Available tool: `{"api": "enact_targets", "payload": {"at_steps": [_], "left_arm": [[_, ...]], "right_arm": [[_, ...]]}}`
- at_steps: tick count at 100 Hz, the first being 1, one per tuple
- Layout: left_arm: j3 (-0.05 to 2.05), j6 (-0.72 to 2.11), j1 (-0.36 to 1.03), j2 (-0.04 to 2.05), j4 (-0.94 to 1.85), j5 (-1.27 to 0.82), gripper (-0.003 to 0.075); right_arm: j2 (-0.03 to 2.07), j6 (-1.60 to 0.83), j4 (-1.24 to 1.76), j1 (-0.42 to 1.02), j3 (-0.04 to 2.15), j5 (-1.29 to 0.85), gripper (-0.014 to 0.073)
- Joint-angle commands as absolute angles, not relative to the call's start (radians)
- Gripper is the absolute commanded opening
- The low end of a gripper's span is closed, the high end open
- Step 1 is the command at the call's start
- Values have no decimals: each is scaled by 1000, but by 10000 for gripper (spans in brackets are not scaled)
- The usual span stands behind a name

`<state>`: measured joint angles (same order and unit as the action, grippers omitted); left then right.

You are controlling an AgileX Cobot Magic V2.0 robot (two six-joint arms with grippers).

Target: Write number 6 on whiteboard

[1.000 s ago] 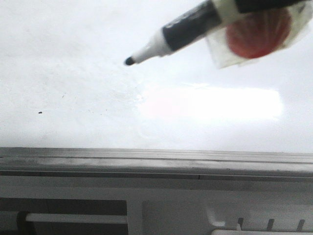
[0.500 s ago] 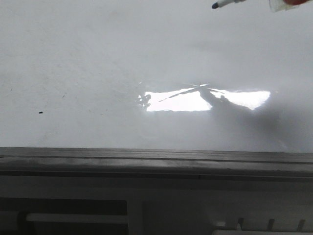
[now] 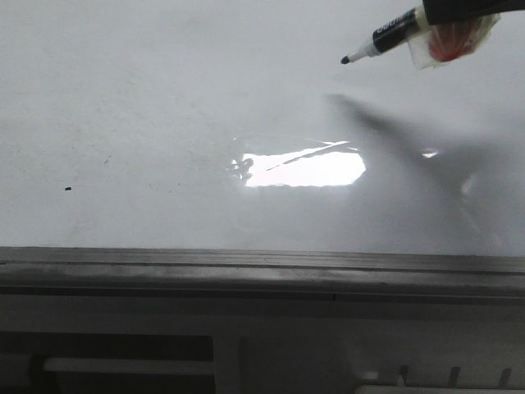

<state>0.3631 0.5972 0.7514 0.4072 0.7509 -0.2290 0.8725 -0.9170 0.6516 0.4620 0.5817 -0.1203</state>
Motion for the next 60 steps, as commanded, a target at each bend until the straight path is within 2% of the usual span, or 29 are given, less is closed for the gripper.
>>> {"api": "enact_targets", "payload": {"at_steps": [1,26,60], "left_arm": [[390,589,750,409,783,-164,-19],[390,589,750,409,783,-164,-19],[390,589,750,409,783,-159,-19]], "right_arm": [[897,-918,657,458,611,-39,-63],[958,-918,663,458,611,-103,-62],[978,-913,638,458,611,-339,-62]]}}
